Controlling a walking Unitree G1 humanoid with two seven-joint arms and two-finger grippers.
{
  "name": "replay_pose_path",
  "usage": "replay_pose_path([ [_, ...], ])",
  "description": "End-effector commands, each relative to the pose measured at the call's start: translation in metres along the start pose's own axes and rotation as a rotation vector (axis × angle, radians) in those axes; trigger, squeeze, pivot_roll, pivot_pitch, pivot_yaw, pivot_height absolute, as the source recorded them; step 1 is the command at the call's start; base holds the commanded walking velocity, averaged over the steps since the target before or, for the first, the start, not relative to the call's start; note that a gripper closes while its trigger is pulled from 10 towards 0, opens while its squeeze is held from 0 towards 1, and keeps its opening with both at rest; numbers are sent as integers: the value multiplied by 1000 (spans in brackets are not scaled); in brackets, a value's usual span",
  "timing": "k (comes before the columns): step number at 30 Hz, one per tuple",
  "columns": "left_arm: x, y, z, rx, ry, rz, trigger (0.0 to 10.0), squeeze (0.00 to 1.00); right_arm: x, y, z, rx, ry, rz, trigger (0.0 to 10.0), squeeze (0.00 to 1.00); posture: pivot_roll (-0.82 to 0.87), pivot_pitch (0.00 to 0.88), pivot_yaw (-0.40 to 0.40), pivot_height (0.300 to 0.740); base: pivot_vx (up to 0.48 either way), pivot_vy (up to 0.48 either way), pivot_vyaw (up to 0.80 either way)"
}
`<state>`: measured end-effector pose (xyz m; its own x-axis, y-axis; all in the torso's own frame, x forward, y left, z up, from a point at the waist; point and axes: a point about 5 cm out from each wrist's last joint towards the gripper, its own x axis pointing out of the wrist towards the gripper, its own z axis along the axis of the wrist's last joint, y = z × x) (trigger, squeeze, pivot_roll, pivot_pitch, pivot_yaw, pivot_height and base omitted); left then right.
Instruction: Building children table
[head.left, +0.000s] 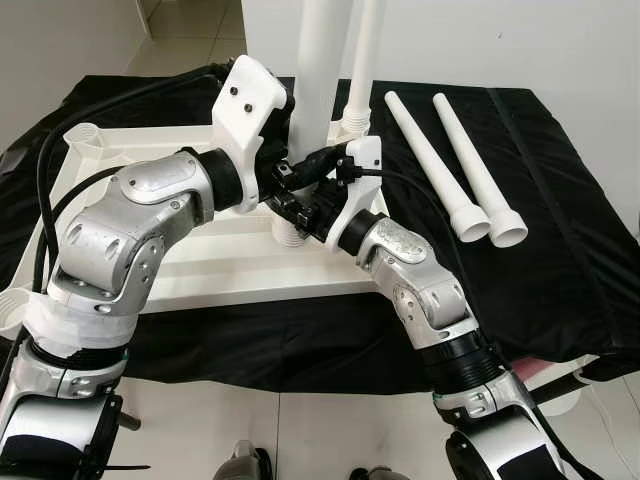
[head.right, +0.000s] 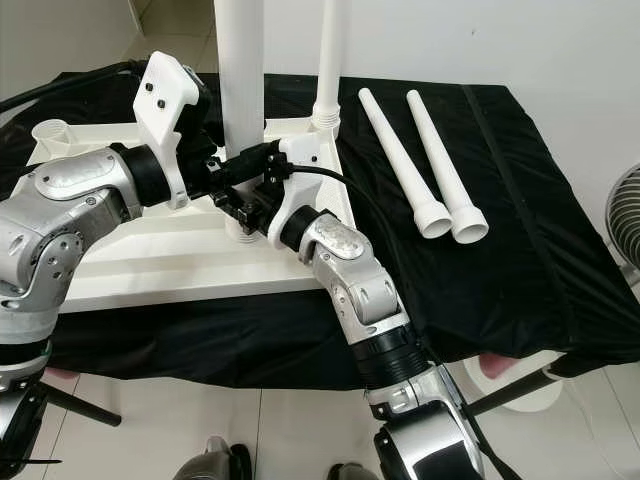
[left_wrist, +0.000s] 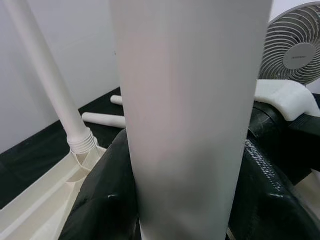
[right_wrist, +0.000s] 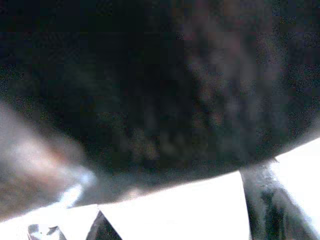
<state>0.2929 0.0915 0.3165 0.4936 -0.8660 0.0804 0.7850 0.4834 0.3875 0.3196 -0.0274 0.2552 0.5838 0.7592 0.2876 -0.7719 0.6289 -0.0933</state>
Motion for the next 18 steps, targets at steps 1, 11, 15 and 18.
replay_pose_path([
  [1, 2, -7, -11, 17, 46, -55, 7569, 0, 1, 5, 9, 25, -51, 21, 0, 0, 22, 105, 29, 740, 0, 0, 0],
  [11, -3, 1, -13, -30, 17, 8, 10000, 0, -4, -9, 3, -16, -11, -134, 0, 0, 19, 99, 29, 740, 0, 0, 0],
  [15, -16, 6, 0, -120, -95, -28, 10000, 0, -10, -27, 5, -54, -13, -273, 10000, 0, 14, 102, 28, 740, 0, 0, 0],
  [18, -28, 9, 3, -135, -125, -57, 10000, 0, -16, -38, 6, -77, -20, -350, 10000, 0, 9, 106, 28, 740, 0, 0, 0],
])
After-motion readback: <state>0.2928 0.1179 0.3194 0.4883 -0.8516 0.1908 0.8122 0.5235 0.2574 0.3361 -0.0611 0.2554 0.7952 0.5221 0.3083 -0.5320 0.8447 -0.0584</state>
